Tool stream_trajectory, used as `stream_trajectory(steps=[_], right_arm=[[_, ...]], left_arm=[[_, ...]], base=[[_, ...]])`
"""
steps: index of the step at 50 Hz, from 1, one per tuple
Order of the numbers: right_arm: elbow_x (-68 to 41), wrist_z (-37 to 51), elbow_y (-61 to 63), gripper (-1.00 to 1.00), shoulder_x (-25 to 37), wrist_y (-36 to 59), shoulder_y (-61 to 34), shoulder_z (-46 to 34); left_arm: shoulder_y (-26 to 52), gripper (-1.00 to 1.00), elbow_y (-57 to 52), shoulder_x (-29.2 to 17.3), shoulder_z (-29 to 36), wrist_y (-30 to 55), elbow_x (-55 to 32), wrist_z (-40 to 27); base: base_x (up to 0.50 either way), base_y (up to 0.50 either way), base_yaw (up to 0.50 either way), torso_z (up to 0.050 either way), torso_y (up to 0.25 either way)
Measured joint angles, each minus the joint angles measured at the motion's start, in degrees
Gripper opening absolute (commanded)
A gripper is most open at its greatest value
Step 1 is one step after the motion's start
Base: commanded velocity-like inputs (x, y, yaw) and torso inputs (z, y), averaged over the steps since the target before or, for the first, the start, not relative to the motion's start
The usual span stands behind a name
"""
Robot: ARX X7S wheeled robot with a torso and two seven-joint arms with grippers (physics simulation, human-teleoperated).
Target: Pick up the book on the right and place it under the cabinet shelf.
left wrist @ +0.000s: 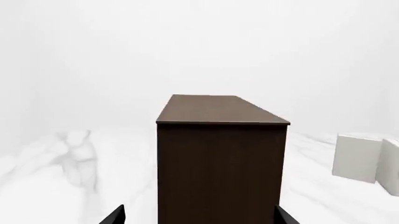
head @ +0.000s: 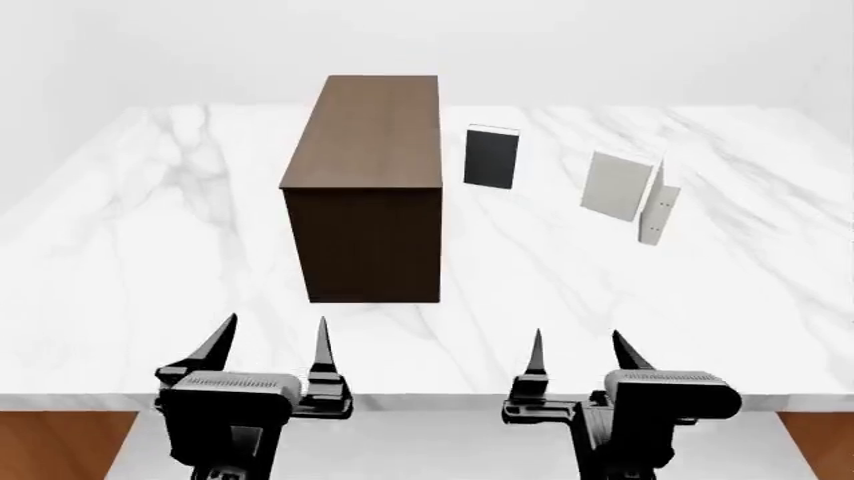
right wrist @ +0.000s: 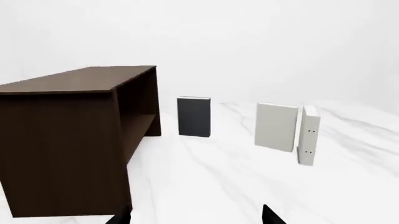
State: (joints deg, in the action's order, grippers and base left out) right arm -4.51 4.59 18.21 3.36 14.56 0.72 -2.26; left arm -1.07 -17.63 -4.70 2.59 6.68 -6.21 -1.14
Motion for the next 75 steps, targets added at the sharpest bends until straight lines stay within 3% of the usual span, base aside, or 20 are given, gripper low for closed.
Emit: stream_trajectory(steps=[12, 15, 27, 38, 51, 75], right_arm=[[-5.57, 3.42, 24.71, 1.0, 2.3, 21.13, -7.86, 2.63], [-10.84, 7.86, 29.14, 1.0, 5.42, 24.38, -10.28, 2.77], [-32.0, 35.01, 38.08, 1.0, 29.34, 16.8, -17.38, -8.34], [-37.69, 46.59, 40.4, 1.0, 41.37, 9.09, -22.42, -19.21], [-39.95, 51.11, 40.57, 1.0, 46.44, 5.28, -25.78, -25.56], [-39.5, 53.46, 40.92, 1.0, 48.51, 4.32, -28.84, -30.87]], left_arm=[[10.02, 1.0, -16.22, -2.5, -1.13, 14.98, -4.84, -2.58], [12.44, 1.0, -19.28, -3.03, -1.71, 18.11, -5.79, -3.35], [16.63, 1.0, -30.01, -5.11, -4.43, 27.23, -9.1, -5.81], [18.53, 1.0, -37.51, -7.18, -5.71, 33.15, -11.42, -8.06], [19.93, 1.0, -40.86, -12.2, -3.7, 34.5, -15.2, -14.16], [20.97, 1.0, -41.63, -17.65, -2.18, 33.71, -21.2, -21.12]], base=[[0.0, 0.0, 0.0, 0.05, 0.0], [0.0, 0.0, 0.0, 0.05, 0.0], [0.12, -0.02, 0.0, 0.029, 0.0], [0.5, -0.1, 0.0, 0.0, 0.0], [0.5, -0.12, 0.0, 0.0, 0.0], [0.5, -0.01, 0.0, 0.0, 0.002]])
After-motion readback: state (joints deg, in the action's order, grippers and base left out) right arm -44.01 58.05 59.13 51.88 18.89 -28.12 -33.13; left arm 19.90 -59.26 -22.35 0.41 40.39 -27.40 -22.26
